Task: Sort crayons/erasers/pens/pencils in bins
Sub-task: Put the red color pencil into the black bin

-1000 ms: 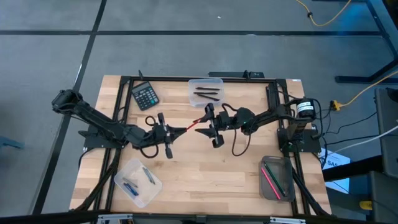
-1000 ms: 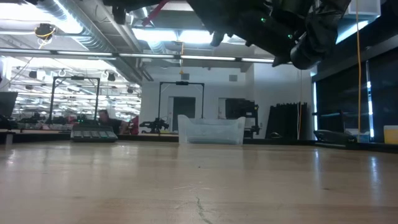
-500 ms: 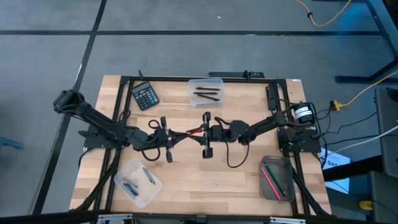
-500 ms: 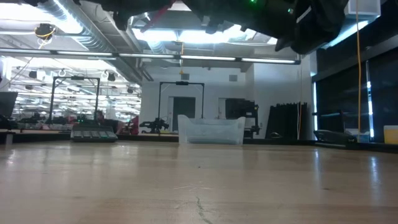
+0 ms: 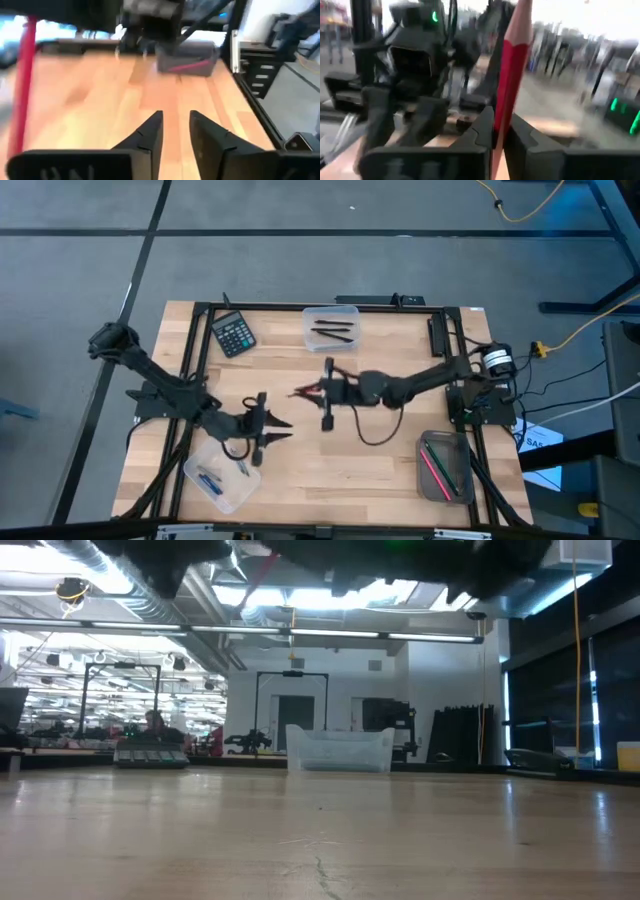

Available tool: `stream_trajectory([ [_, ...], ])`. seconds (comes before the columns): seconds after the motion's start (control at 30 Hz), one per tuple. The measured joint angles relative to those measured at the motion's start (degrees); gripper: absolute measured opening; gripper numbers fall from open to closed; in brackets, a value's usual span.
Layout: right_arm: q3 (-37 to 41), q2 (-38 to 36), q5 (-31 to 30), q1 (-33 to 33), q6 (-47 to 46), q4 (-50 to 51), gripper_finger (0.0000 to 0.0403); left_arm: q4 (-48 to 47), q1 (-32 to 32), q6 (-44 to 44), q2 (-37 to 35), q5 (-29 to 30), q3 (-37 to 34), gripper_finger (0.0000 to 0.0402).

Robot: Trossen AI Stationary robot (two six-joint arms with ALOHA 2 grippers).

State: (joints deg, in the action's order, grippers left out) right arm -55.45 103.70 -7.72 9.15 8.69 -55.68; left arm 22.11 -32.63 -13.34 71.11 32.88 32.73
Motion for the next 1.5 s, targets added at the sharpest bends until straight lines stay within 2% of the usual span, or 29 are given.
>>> stream_trajectory([
  [0.1, -3.8, -1.1, 1.2, 0.4, -3.9, 16.0, 0.0024, -2.5, -1.6, -9.4, 2.0, 3.2, 0.0, 0.0105],
  [0.3, -16.6, -1.5, 4.7, 0.5, -12.1, 53.7, 0.0026, 0.6, -5.4, -20.4, 13.6, 3.0, 0.0, 0.0123],
  [0.4, -21.3, -1.2, 4.8, 1.1, -15.9, 70.5, 0.0026, 3.1, -6.4, -21.1, 18.1, 1.5, 0.0, 0.0123],
  [0.5, -24.8, -1.2, 4.8, 1.7, -20.9, 82.3, 0.0026, 5.5, -6.6, -21.1, 20.4, -0.2, 0.0, 0.0122],
  [0.77, -28.6, -1.3, 9.2, 6.0, -38.5, 113.0, 0.0027, 12.4, -8.0, -23.8, 21.2, -0.9, 0.0, 0.0122],
  [1.0, -28.6, -1.3, 11.2, 12.2, -51.8, 129.9, 0.0027, 10.3, -9.2, -23.6, 21.2, -3.9, 0.0, 0.0122],
  [1.17, -28.6, -1.3, 16.2, 17.7, -60.9, 136.4, 0.0027, 8.0, -8.9, -23.6, 21.2, -5.5, 0.0, 0.0122],
  [1.3, -28.6, -1.3, 23.6, 23.8, -68.3, 139.5, 0.0027, 4.7, -8.9, -27.1, 21.2, -16.2, 0.1, 0.0121],
  [1.5, -26.5, -1.3, 24.4, 30.5, -73.5, 138.0, 0.0028, -0.3, -10.6, -31.1, 21.1, -27.8, 0.2, 0.0121],
])
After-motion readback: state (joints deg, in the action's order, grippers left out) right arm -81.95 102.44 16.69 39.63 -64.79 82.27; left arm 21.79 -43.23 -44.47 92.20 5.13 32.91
